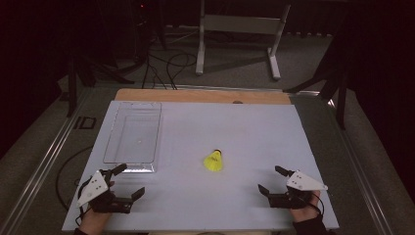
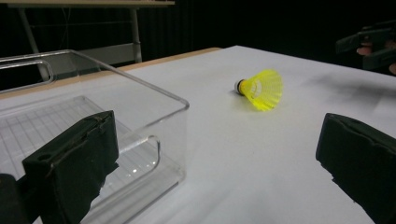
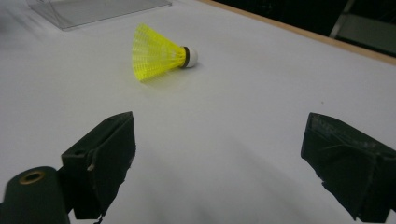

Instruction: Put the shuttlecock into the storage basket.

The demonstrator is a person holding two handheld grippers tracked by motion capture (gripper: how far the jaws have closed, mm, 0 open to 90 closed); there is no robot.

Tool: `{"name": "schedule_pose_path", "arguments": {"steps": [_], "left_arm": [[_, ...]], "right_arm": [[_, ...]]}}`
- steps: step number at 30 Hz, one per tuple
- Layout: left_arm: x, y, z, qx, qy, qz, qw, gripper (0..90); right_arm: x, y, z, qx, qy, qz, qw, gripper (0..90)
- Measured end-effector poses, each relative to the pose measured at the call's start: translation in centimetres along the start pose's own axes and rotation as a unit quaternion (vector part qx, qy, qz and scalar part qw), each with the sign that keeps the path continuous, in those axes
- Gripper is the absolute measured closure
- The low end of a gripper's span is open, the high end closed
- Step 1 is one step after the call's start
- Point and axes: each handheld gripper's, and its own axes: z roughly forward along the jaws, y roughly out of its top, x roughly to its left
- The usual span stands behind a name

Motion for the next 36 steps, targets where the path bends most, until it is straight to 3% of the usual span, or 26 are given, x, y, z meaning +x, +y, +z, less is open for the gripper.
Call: {"name": "schedule_pose_path", "arguments": {"steps": [6,11,15,21,30,36], "left_arm": [[0.0,0.0,-0.1,-0.003,-0.004,-0.007,1.0000,0.1],[0.0,0.2,-0.1,-0.004,-0.006,-0.009,0.9999,0.2],[0.0,0.6,0.0,0.008,-0.014,-0.007,0.9999,0.2],[-0.1,1.2,0.1,0.023,-0.028,-0.007,0.9993,0.1],[-0.2,3.1,0.0,0.039,-0.042,0.014,0.9982,0.2],[-0.3,4.7,-0.1,0.063,-0.059,0.042,0.9954,0.1]], "right_arm": [[-0.2,0.2,-0.2,-0.008,0.011,0.019,0.9997,9.1],[-0.1,0.1,-0.1,-0.001,0.005,0.010,0.9999,9.1],[0.1,0.3,-0.3,-0.009,0.007,0.002,0.9999,9.1],[-0.1,0.3,-0.5,-0.020,0.003,0.015,0.9997,9.1],[-0.2,0.4,-0.6,-0.017,-0.008,0.009,0.9998,9.1],[-0.1,0.5,-0.6,-0.016,-0.011,0.006,0.9998,9.2]]}}
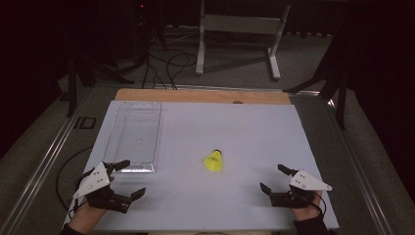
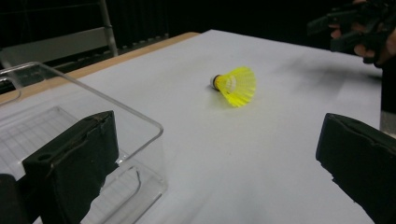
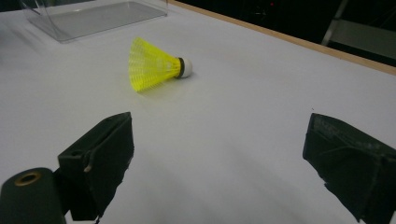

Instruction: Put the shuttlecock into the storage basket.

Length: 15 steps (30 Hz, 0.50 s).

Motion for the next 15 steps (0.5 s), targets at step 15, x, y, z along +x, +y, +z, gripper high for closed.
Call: {"name": "schedule_pose_path", "arguments": {"steps": [15], "left_arm": [[0.2,3.1,0.9,0.080,-0.043,0.055,0.9943,0.2]], "right_arm": [[0.2,0.1,0.0,0.001,0.003,-0.005,1.0000,9.2]]}}
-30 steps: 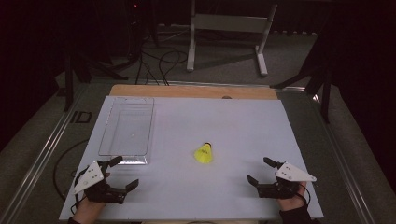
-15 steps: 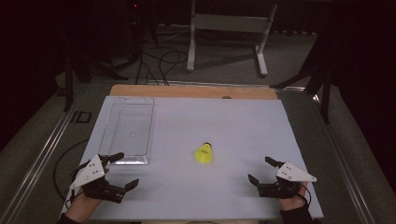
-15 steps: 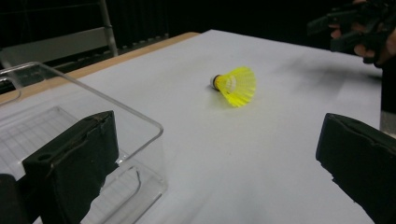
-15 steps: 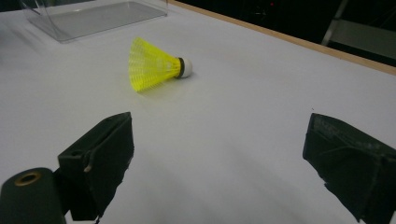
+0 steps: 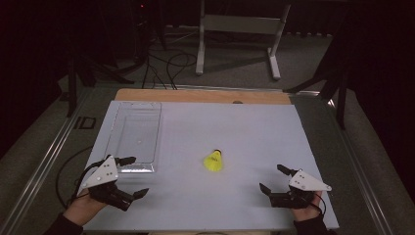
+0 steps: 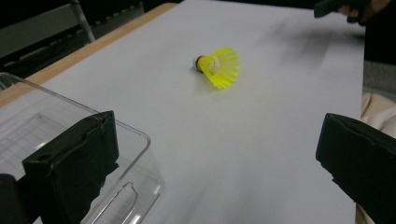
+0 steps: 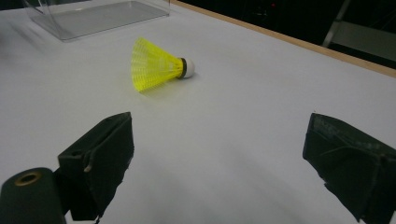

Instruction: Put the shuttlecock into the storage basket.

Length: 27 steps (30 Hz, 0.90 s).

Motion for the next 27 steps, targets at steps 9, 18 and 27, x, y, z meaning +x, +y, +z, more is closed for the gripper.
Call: {"name": "schedule_pose_path", "arguments": {"steps": [9,18,27], "left_arm": [[0.2,1.2,0.7,0.056,-0.026,0.017,0.9980,0.2],[0.2,1.4,1.6,0.126,-0.051,0.028,0.9903,0.1],[0.3,1.9,2.9,0.192,-0.078,0.032,0.9777,0.2]], "right_arm": [[0.1,0.0,0.1,0.004,0.001,-0.001,1.0000,9.2],[0.1,-0.1,0.2,0.007,0.005,-0.003,1.0000,9.2],[0.1,-0.1,0.3,0.010,0.007,-0.002,0.9999,9.2]]}}
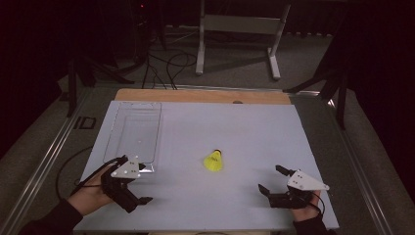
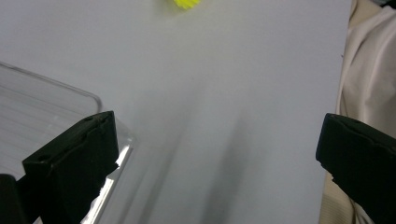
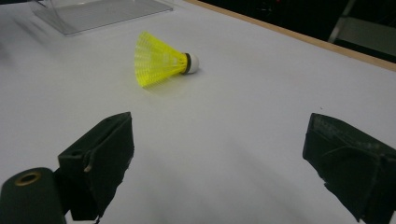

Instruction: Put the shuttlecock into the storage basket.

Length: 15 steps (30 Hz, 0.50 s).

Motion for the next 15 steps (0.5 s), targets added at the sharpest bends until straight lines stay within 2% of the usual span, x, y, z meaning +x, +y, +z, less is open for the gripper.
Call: {"name": "schedule_pose_path", "arguments": {"steps": [9,15], "left_arm": [[0.2,0.8,1.1,0.057,-0.021,0.002,0.9981,0.2],[0.1,1.4,1.9,0.101,-0.036,0.001,0.9942,0.2]], "right_arm": [[0.0,0.0,0.0,0.000,-0.001,0.000,1.0000,9.2],[0.0,0.0,0.1,0.001,0.001,-0.001,1.0000,9.2]]}}
